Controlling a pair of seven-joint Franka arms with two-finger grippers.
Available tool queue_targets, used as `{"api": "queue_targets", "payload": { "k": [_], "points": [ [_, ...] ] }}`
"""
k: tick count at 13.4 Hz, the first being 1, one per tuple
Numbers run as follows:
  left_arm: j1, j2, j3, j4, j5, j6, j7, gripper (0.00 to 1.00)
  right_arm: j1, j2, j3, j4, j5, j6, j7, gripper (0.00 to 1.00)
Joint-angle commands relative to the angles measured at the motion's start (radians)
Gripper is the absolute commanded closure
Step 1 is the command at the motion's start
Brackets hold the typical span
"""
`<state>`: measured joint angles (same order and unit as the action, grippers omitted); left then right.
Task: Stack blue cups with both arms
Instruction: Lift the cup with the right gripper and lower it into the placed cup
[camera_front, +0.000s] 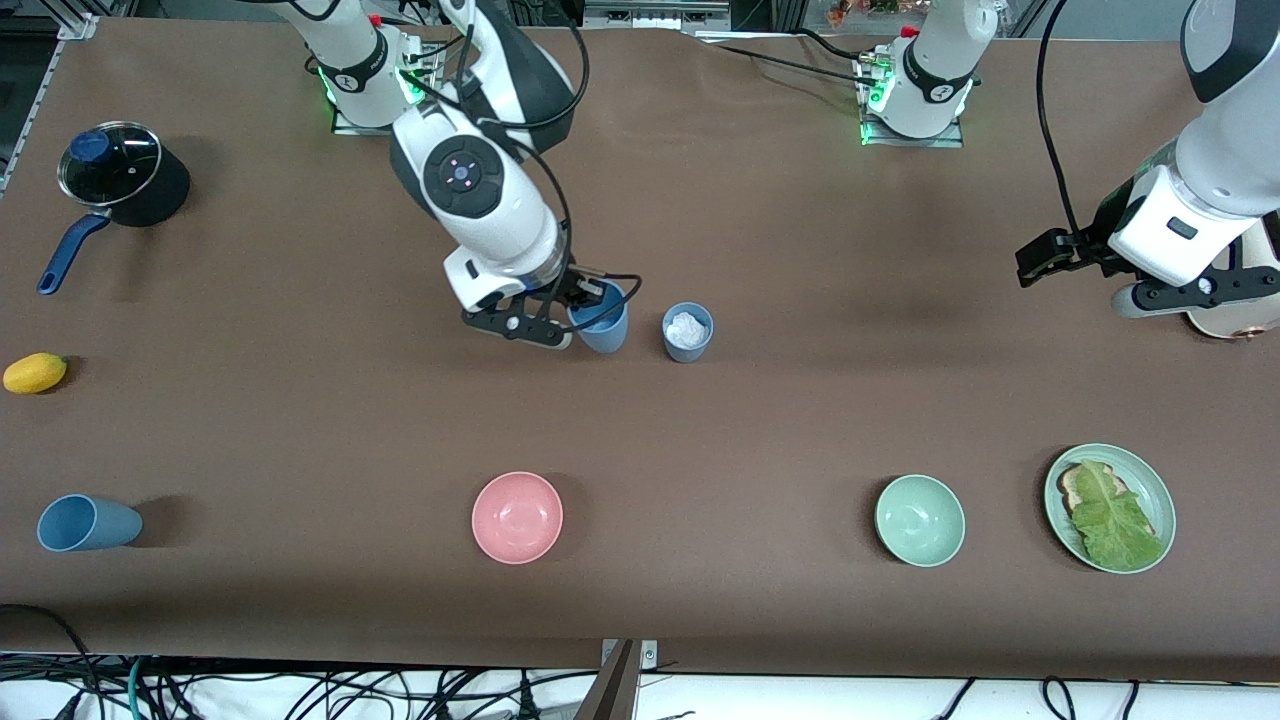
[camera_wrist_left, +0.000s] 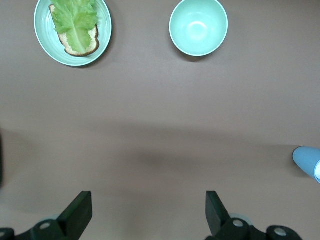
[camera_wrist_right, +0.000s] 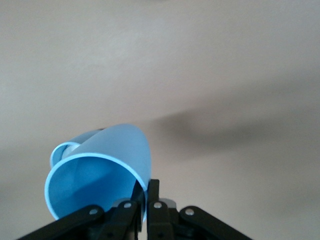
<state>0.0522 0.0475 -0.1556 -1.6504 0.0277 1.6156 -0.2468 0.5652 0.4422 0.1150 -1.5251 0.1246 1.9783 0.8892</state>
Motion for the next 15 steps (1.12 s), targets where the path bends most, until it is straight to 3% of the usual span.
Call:
{"api": "queue_targets", "payload": {
  "k": [1,5,15],
  "points": [
    [0.009,0.006,-0.002,0.02,-0.017,-0.019,0.026,0.0,0.054,0.036,-0.006,0.048,0.017,-0.01,0.06,1.0],
    [0.009,0.006,-0.002,0.017,-0.017,-0.02,0.027,0.0,0.105,0.098,-0.005,0.146,0.023,-0.007,0.125,1.0],
    [0.009,0.006,-0.004,0.017,-0.017,-0.033,0.026,0.0,0.139,0.191,-0.005,0.238,0.021,0.002,0.14,1.0]
  ]
}}
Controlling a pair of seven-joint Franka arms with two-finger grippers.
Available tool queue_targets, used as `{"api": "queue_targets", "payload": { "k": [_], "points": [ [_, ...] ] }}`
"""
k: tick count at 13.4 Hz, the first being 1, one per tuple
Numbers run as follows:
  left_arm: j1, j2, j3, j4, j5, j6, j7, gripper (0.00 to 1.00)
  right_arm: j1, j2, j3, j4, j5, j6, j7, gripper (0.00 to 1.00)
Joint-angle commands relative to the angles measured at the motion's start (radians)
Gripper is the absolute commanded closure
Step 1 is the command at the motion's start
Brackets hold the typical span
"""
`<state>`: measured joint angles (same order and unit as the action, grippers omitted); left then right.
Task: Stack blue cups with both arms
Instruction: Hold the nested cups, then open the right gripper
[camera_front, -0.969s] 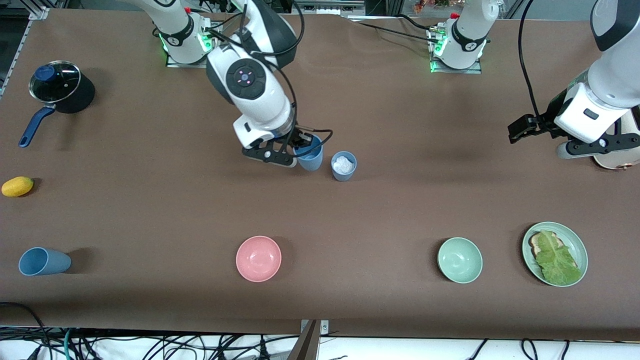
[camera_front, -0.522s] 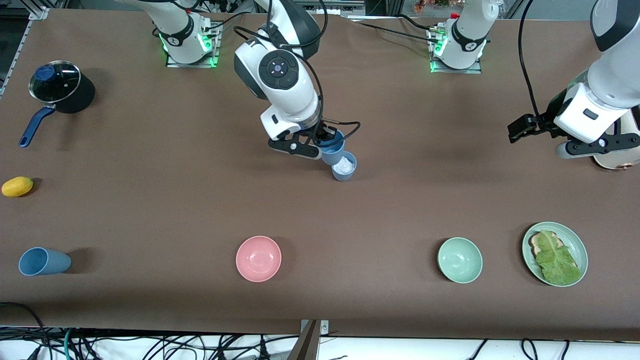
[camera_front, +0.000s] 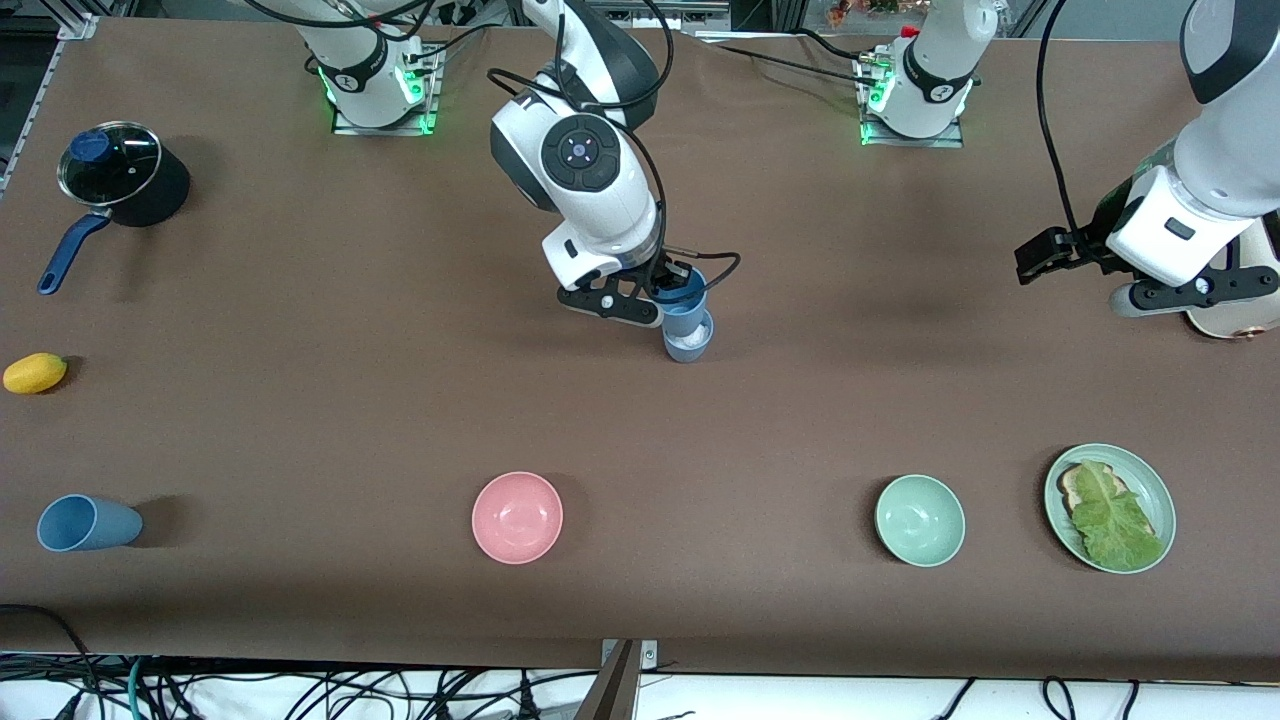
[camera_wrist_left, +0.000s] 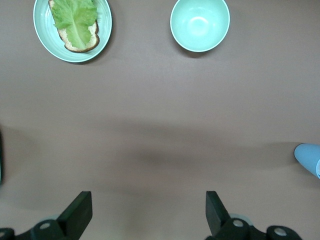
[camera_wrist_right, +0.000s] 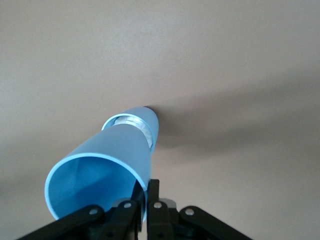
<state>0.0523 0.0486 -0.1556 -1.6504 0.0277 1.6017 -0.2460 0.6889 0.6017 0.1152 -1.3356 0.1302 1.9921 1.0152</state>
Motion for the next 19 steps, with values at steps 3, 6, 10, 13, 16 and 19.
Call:
{"api": "queue_targets", "payload": {
  "k": [3,6,10,13,16,19],
  "points": [
    [0.009,0.005,-0.002,0.017,-0.017,-0.019,0.027,0.0,0.018,0.038,-0.006,0.047,0.014,-0.012,0.014,1.0],
    [0.009,0.005,-0.002,0.017,-0.017,-0.02,0.03,0.0,0.018,0.047,-0.006,0.047,0.008,-0.013,0.014,1.0],
    [0.009,0.005,-0.002,0.014,-0.017,-0.02,0.028,0.0,0.018,0.047,-0.006,0.047,0.008,-0.012,0.011,1.0],
    [0.009,0.005,-0.002,0.014,-0.017,-0.02,0.028,0.0,0.017,0.053,-0.006,0.05,0.008,-0.009,0.011,1.0],
    [0.024,0.005,-0.002,0.018,-0.017,-0.02,0.033,0.0,0.017,0.059,-0.008,0.058,0.008,-0.007,0.01,1.0],
    [0.027,0.007,-0.002,0.017,-0.017,-0.02,0.033,0.0,0.017,0.064,-0.008,0.061,0.008,0.01,0.01,1.0]
  ]
}}
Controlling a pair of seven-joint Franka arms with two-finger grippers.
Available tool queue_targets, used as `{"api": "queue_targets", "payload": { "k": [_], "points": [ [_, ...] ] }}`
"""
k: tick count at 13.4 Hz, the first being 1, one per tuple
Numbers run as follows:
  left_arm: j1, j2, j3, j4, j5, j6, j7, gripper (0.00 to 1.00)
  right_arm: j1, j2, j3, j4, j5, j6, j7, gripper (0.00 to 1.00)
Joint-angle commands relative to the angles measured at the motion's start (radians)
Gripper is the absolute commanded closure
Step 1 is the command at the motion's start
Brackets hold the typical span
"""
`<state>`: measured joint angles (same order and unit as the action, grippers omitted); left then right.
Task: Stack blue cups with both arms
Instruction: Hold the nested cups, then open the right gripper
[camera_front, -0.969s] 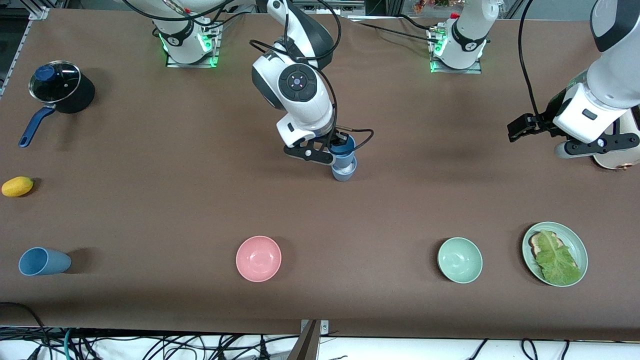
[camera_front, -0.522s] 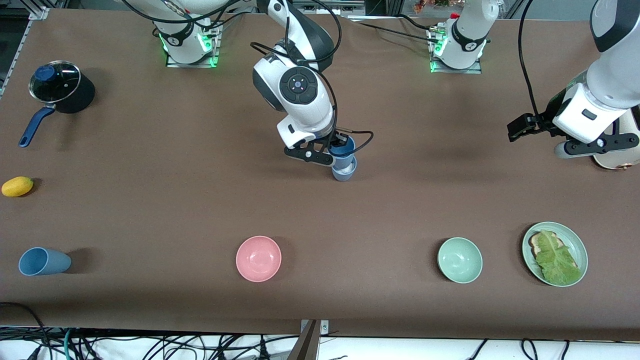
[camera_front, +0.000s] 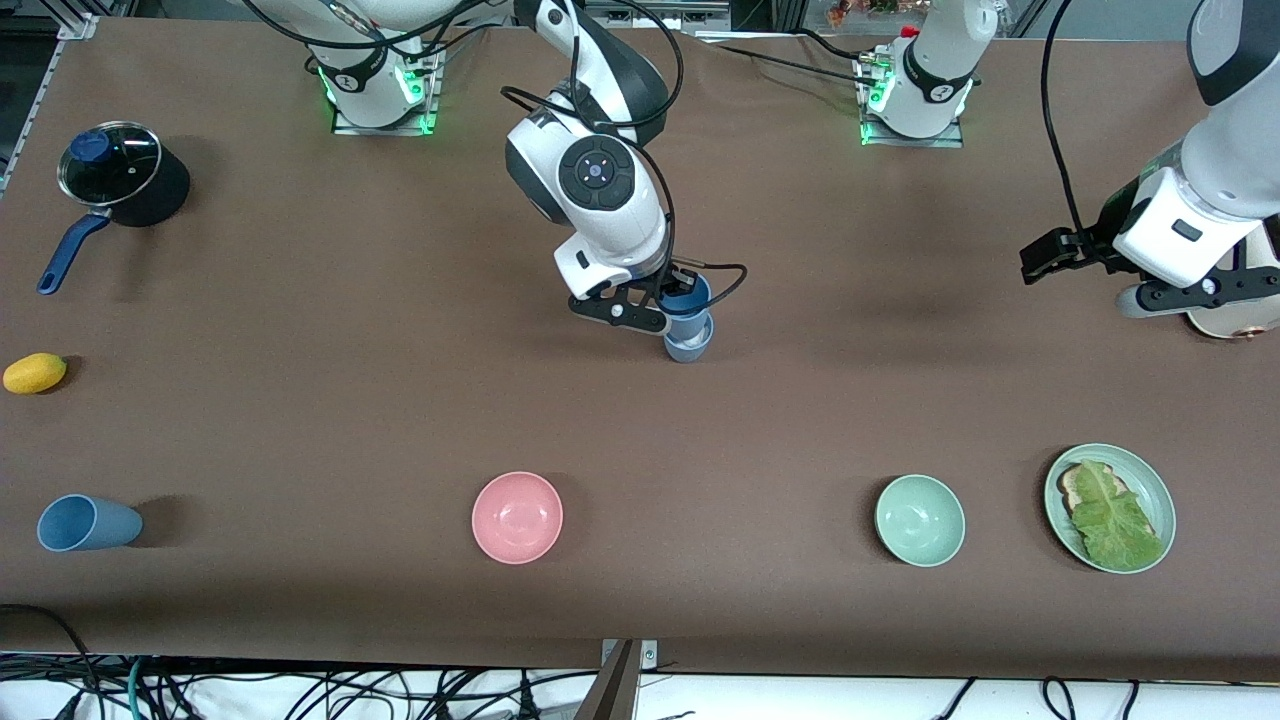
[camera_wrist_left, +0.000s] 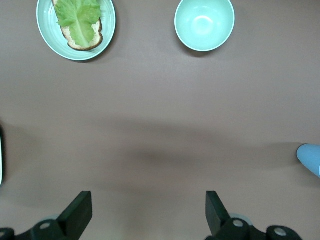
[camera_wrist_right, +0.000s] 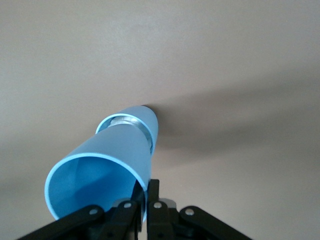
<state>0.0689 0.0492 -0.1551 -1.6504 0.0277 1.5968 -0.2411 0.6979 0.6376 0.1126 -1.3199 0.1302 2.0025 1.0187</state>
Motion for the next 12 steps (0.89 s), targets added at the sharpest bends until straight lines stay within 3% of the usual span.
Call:
{"api": "queue_targets", "payload": {
  "k": [1,12],
  "points": [
    [0.011,0.006,-0.003,0.018,-0.017,-0.015,0.028,0.0,0.008,0.03,-0.005,0.047,0.008,-0.001,0.008,1.0],
    [0.011,0.006,-0.003,0.015,-0.017,-0.015,0.028,0.0,0.008,0.048,-0.007,0.048,0.005,0.013,0.006,1.0]
  ]
}}
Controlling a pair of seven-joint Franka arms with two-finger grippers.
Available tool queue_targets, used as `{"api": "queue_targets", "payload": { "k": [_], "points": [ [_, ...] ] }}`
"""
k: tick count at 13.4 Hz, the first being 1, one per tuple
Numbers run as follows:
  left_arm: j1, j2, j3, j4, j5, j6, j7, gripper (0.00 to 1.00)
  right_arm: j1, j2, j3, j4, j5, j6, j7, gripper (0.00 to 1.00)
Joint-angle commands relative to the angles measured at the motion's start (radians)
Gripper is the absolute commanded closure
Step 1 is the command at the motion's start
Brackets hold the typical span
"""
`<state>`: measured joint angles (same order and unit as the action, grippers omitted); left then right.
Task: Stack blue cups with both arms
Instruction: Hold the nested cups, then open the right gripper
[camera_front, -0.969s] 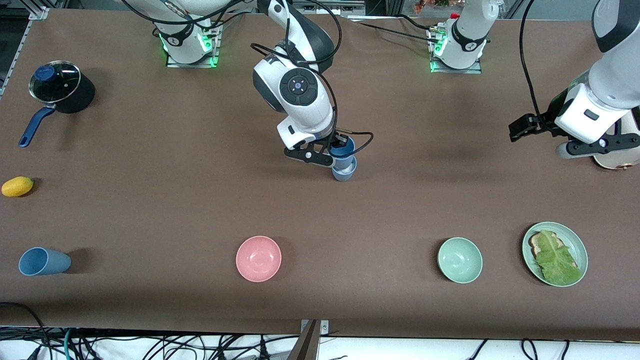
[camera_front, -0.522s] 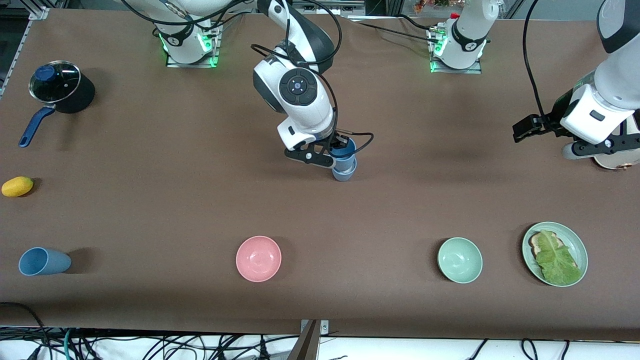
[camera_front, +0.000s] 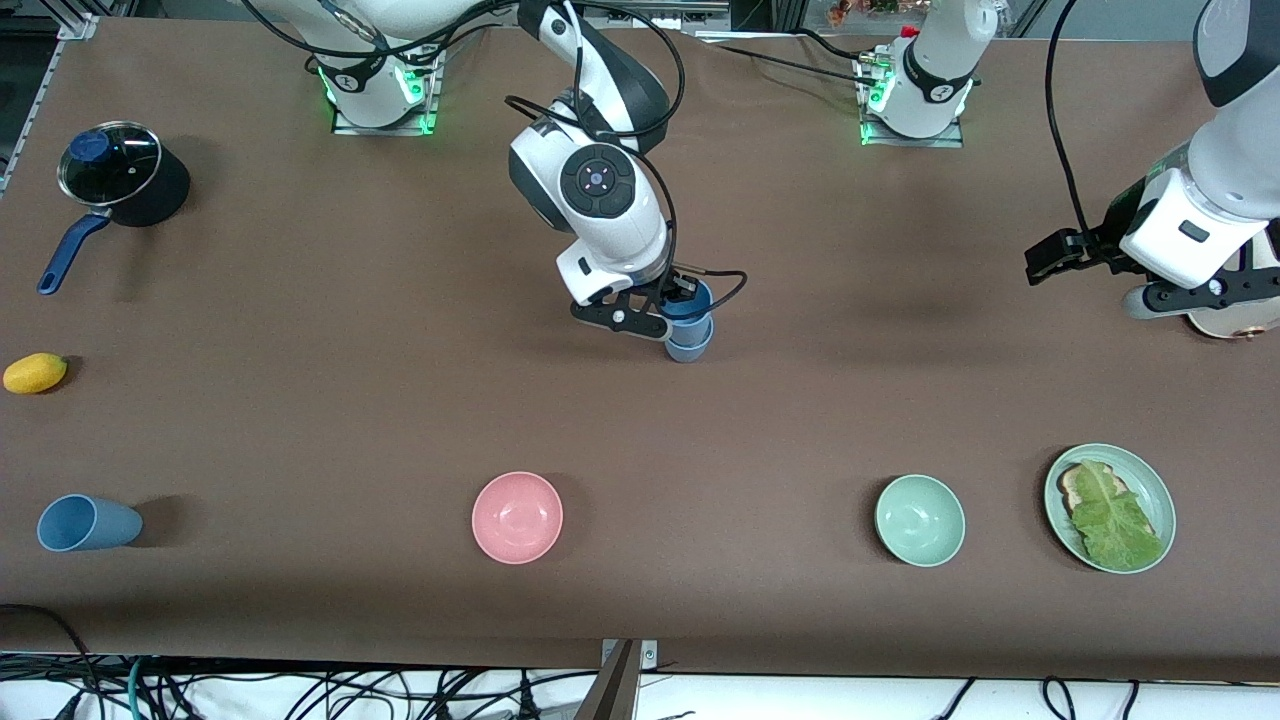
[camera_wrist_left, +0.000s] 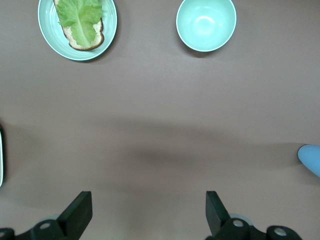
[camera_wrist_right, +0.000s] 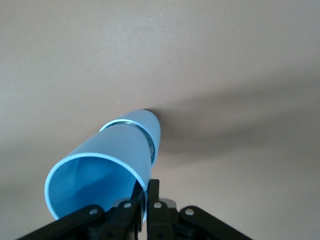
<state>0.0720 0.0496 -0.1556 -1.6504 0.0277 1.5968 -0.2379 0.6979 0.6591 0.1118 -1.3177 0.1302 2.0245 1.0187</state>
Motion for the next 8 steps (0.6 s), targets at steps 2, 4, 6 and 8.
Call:
{"api": "queue_targets", "payload": {
  "k": [2,4,6,8],
  "points": [
    [0.008,0.006,-0.002,0.015,-0.017,-0.015,0.025,0.0,0.008,0.03,-0.006,0.046,0.003,-0.009,0.008,1.0],
    [0.008,0.006,-0.002,0.015,-0.017,-0.015,0.025,0.0,0.008,0.034,-0.006,0.046,0.003,-0.009,0.008,1.0],
    [0.008,0.006,-0.002,0.015,-0.017,-0.017,0.025,0.0,0.009,0.039,-0.006,0.046,0.003,-0.007,0.011,1.0],
    [0.008,0.006,-0.002,0.015,-0.017,-0.015,0.025,0.0,0.009,0.04,-0.004,0.046,0.005,-0.007,0.014,1.0]
  ]
}}
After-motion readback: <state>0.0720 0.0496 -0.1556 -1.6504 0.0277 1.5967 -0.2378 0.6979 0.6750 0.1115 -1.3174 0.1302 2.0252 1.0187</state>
